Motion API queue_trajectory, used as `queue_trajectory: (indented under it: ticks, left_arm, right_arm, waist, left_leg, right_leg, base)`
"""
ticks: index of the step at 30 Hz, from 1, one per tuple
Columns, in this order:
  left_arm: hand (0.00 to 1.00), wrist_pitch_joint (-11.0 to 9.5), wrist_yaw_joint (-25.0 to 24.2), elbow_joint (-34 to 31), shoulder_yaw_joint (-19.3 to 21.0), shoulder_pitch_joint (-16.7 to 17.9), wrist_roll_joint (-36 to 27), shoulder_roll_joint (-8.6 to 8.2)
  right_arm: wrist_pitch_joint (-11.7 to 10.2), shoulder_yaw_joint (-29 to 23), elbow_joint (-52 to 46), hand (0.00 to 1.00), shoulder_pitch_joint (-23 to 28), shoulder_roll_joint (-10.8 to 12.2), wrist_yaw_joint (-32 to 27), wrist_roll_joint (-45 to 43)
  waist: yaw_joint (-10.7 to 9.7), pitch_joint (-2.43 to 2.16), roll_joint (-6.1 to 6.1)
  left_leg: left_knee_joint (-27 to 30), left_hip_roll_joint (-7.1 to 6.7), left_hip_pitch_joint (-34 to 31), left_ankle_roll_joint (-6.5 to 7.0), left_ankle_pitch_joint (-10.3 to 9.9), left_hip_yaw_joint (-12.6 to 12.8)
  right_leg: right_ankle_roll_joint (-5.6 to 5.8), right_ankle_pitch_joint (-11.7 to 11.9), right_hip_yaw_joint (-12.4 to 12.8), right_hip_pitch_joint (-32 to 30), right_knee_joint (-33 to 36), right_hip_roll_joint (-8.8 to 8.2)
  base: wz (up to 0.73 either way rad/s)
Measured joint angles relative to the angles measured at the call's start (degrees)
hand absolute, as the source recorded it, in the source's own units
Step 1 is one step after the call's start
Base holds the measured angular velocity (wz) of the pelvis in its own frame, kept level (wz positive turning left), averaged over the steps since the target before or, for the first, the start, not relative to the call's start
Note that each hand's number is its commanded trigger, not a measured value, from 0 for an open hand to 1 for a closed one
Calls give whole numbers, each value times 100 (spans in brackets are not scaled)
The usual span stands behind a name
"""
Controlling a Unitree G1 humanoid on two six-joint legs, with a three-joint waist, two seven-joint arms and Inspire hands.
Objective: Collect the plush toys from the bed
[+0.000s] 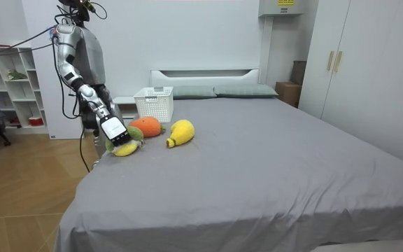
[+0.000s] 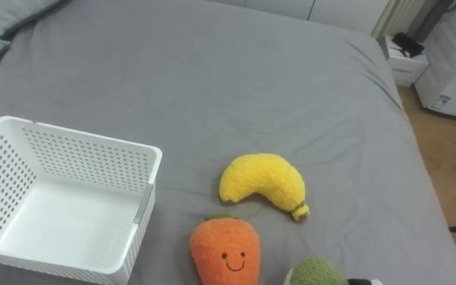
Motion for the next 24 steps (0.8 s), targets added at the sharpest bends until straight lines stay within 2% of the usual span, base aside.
queue_trajectory:
  ticks: [4,7,11,16,20,24]
  left_arm:
    - [0,-26,0,-2,91,-1,3,-13]
    - [0,-47,-1,-52,89,0,47,-20]
    - [0,-148,0,-44,90,-45,46,-21]
    - [0,-262,68,-41,90,-108,39,-114]
    - [0,-277,69,-40,92,-121,34,-217]
    - [0,-297,71,-38,96,-126,35,-221]
  right_arm:
    - [-3,-8,-51,100,-3,3,3,-3]
    - [36,15,-462,100,70,6,66,-64]
    - [111,16,-1483,100,142,-1,90,-211]
    - [82,-109,-2385,100,-114,-5,24,-331]
    - [141,-133,-3203,100,-225,-16,14,-222]
    - [142,-137,-3865,100,-298,-79,17,-13]
  waist:
    - [-2,0,2]
    - [-8,2,23]
    - [-13,3,105]
    - [-29,16,171]
    - [-40,34,148]
    - [-41,12,73]
  left_leg:
    - [4,-1,-4,0,0,-4]
    - [9,-4,-27,0,0,-4]
    - [3,-5,-15,2,2,20]
    - [1,-5,0,5,4,20]
    - [-21,-3,-20,4,4,16]
    - [-71,-2,-39,10,17,29]
  right_leg:
    - [0,0,-4,2,2,-2]
    - [0,0,-20,-17,6,-6]
    - [0,0,-9,-21,11,-10]
    - [0,0,16,-6,7,-9]
    - [0,0,-6,-36,10,-15]
    - [1,0,1,-83,9,-16]
  base:
    - [0]
    - [0]
    - [-3]
    - [-1]
    - [0]
    - [0]
